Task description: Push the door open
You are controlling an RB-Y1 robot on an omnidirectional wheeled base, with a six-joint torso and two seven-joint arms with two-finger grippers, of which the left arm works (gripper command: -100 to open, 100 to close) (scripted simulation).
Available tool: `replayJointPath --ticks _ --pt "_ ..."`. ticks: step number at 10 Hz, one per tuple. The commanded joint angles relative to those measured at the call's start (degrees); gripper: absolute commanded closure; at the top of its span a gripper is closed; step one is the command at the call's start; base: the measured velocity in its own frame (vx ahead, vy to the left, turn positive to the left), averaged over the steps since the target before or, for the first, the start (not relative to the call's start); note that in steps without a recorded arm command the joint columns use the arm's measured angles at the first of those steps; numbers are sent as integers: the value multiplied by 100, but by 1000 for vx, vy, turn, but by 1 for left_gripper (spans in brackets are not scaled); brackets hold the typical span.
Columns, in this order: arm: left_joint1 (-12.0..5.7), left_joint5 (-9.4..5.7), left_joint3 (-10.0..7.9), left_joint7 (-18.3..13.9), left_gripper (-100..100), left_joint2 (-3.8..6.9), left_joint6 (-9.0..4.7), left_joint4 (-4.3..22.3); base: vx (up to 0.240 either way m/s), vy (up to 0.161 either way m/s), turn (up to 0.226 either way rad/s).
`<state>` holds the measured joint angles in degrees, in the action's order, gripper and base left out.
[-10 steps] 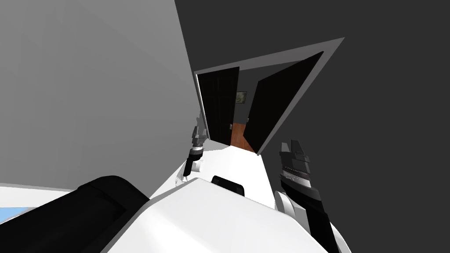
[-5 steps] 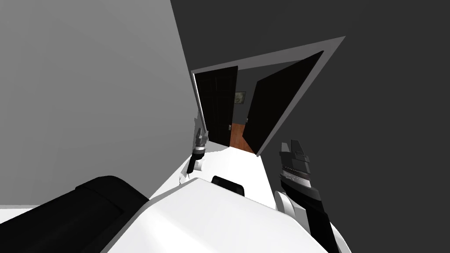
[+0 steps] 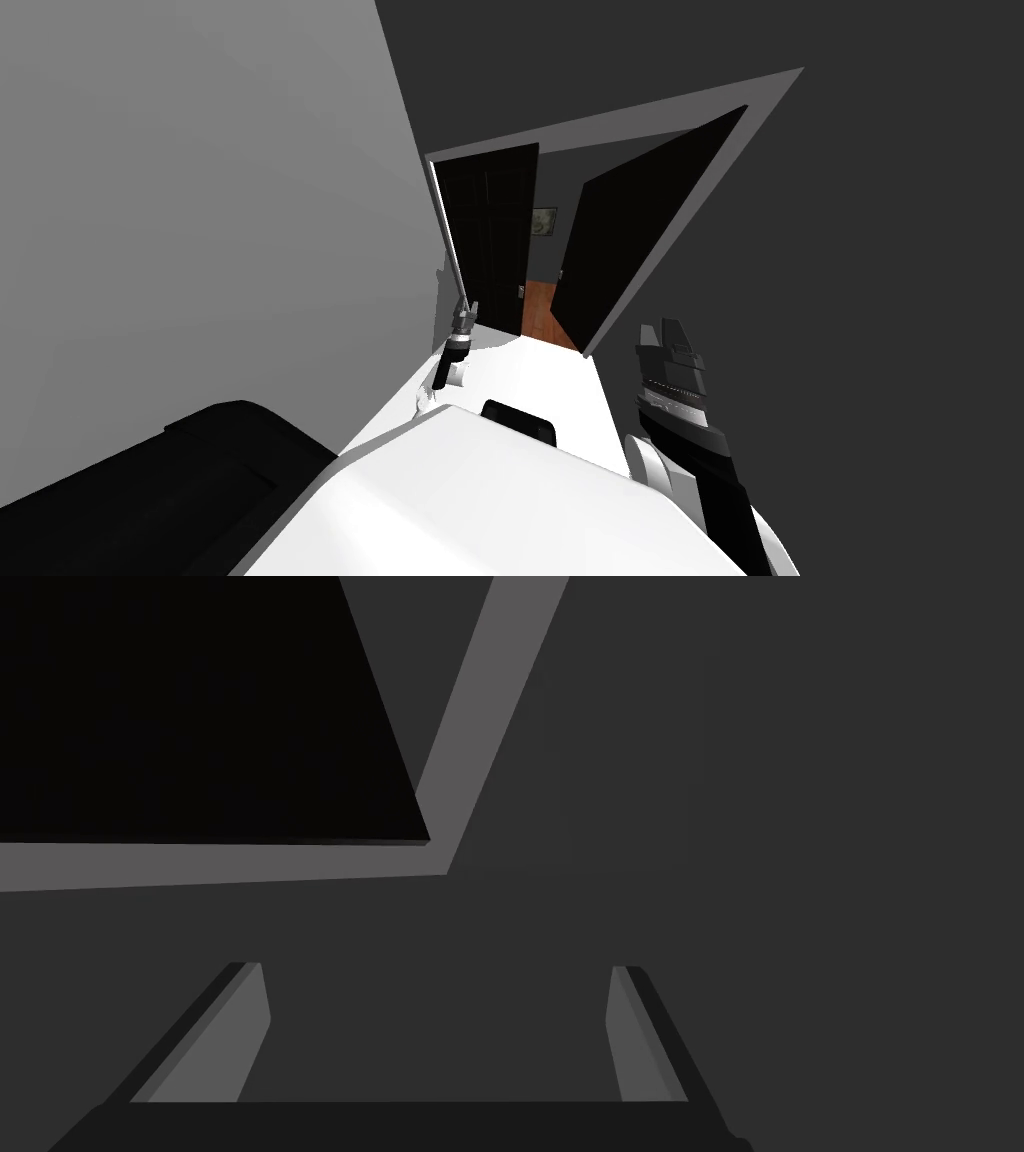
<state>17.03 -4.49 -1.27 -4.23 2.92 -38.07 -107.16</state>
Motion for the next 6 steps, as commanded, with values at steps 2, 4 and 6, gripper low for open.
replayJointPath --ticks 2,4,6 --pt "-163 -46 15 62 -100 40 -76 446 79 0 -40" --pt "-317 -94 21 112 -100 75 -125 801 102 -3 -43" --pt "-397 -118 25 138 -100 91 -150 1033 78 9 -29"
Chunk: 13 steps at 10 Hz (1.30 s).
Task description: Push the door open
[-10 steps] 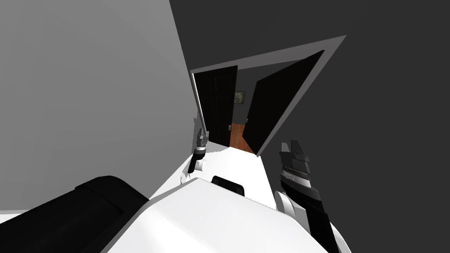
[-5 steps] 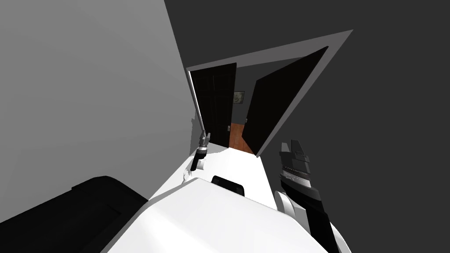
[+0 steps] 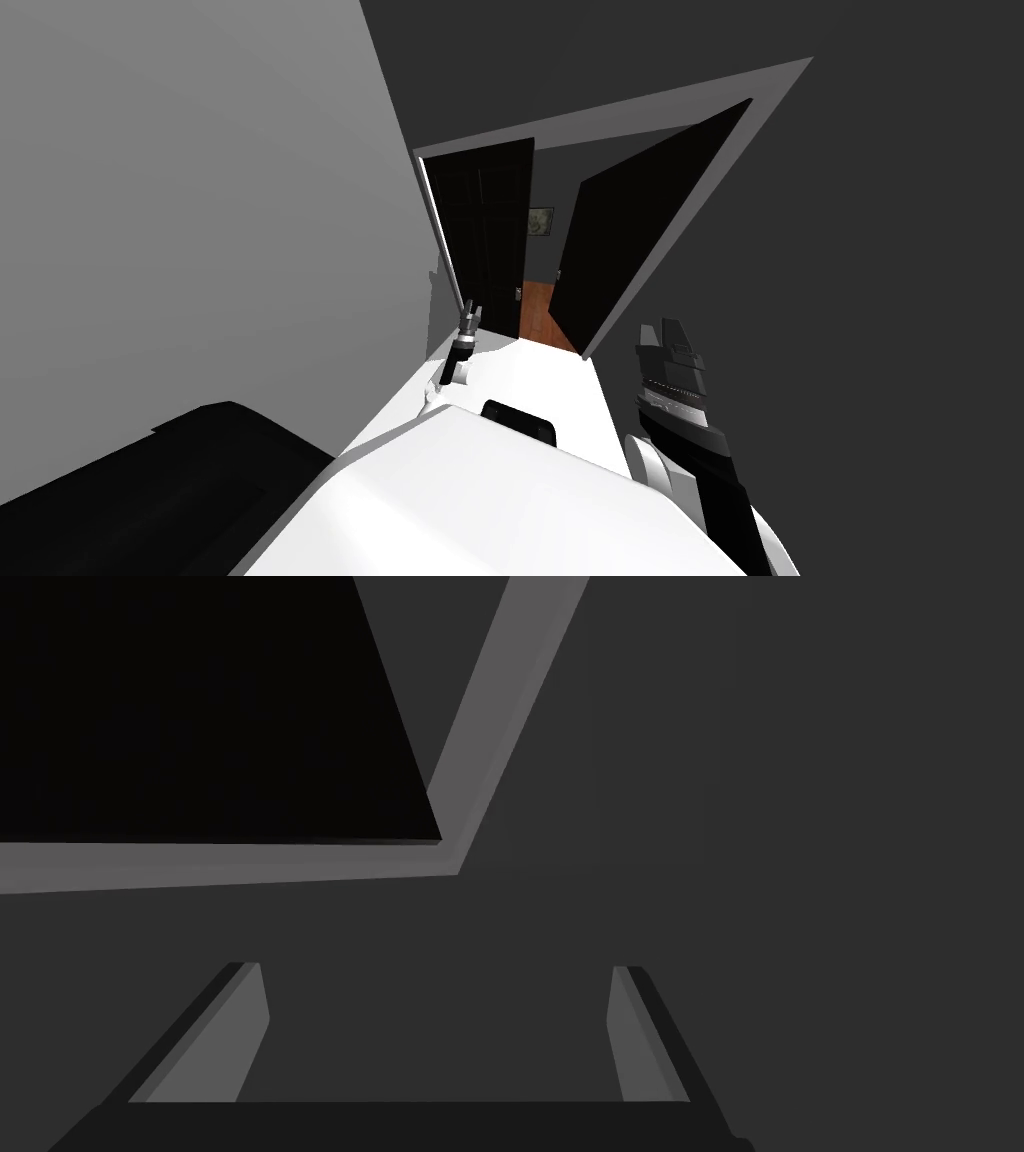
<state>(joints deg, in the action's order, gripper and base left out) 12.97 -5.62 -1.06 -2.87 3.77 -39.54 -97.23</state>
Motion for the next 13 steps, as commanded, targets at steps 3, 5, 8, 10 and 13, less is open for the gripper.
replayJointPath --ticks 3,5,8,10,13 --pt "-230 -79 14 81 -100 51 -78 613 72 -6 -40" --pt "-312 -104 18 107 -100 62 -104 843 63 3 -27" --pt "-557 -180 28 188 -100 94 -182 1404 97 4 -48" --pt "-639 -205 32 214 -100 100 -207 1661 58 12 -21" --pt "-802 -256 39 268 -100 111 -259 2067 62 5 -31"
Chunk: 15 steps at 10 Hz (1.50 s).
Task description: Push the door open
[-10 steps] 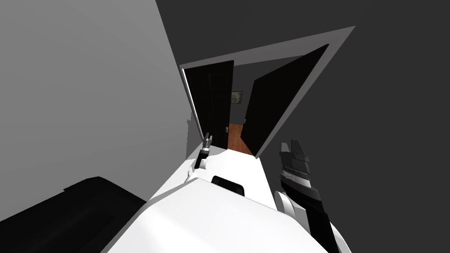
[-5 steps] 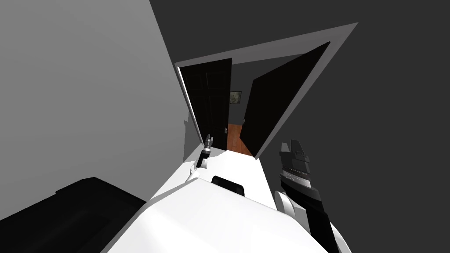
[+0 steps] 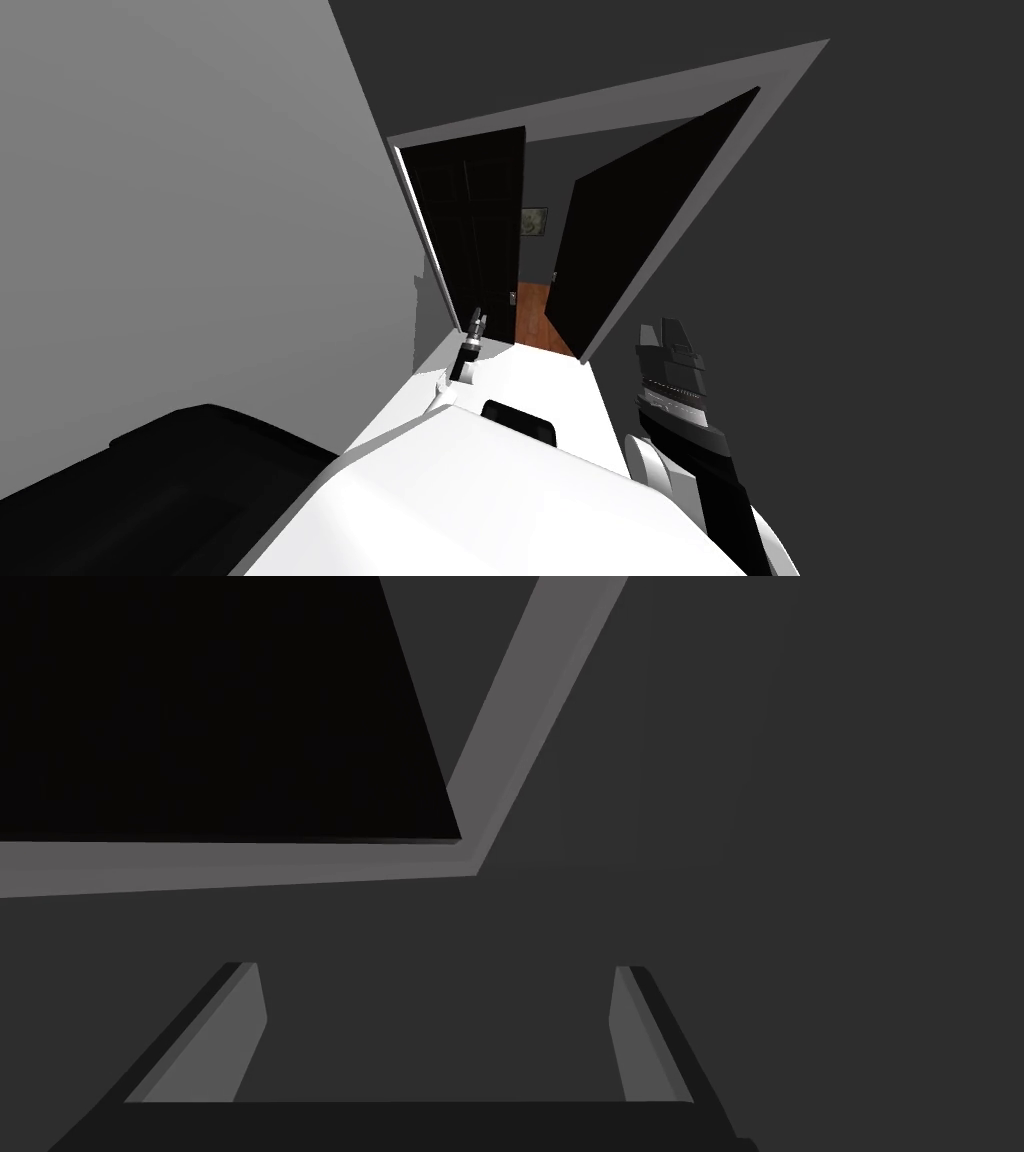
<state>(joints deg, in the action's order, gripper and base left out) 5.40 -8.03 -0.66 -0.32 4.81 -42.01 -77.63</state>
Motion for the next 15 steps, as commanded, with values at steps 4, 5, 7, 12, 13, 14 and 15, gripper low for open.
replayJointPath --ticks 4,5,7,12,13,14,15 --pt "-287 -90 9 92 -100 18 -89 717 76 4 -35" --pt "-366 -114 13 118 -100 18 -114 878 88 12 -47" --pt "-445 -139 16 144 -100 19 -139 1114 59 5 -21" --pt "-751 -233 30 244 -100 10 -236 1834 75 10 -37" --pt "-751 -233 30 244 -100 10 -236 1880 60 4 -9" --pt "-825 -256 33 269 -100 6 -259 2066 60 3 -24" --pt "-900 -279 36 293 -100 2 -283 2237 83 7 -43"
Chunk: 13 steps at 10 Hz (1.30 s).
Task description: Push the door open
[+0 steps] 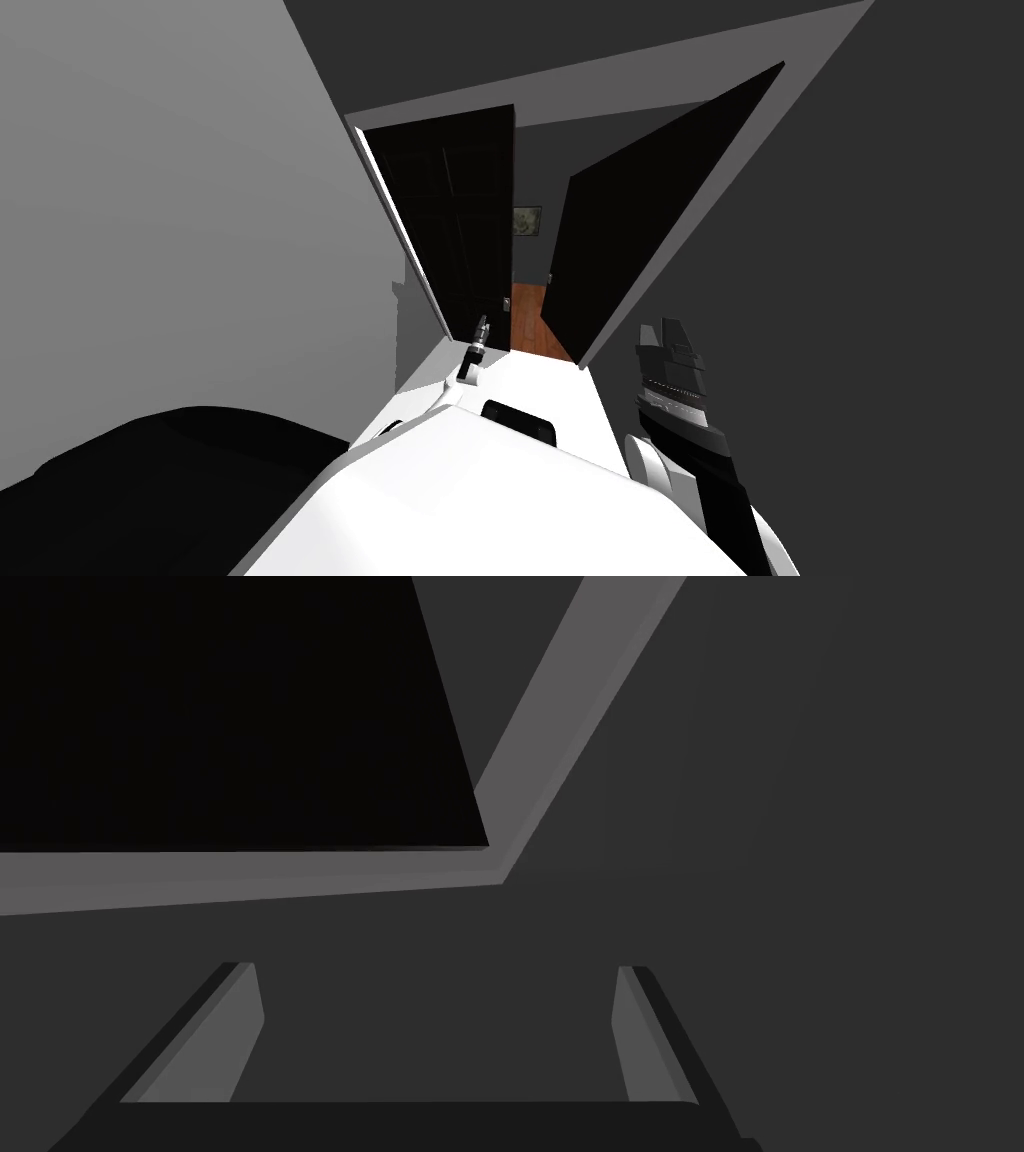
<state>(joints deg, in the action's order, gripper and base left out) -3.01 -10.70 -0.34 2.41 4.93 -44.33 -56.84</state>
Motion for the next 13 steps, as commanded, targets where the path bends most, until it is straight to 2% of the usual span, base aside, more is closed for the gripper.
replayJointPath --ticks 1,6,13 --pt "-59 -12 4 21 -100 -10 -51 174 59 8 -18" --pt "-396 -116 18 131 -100 -46 -158 1021 86 17 -37" --pt "-774 -233 35 255 -100 -114 -277 1967 92 13 -32"
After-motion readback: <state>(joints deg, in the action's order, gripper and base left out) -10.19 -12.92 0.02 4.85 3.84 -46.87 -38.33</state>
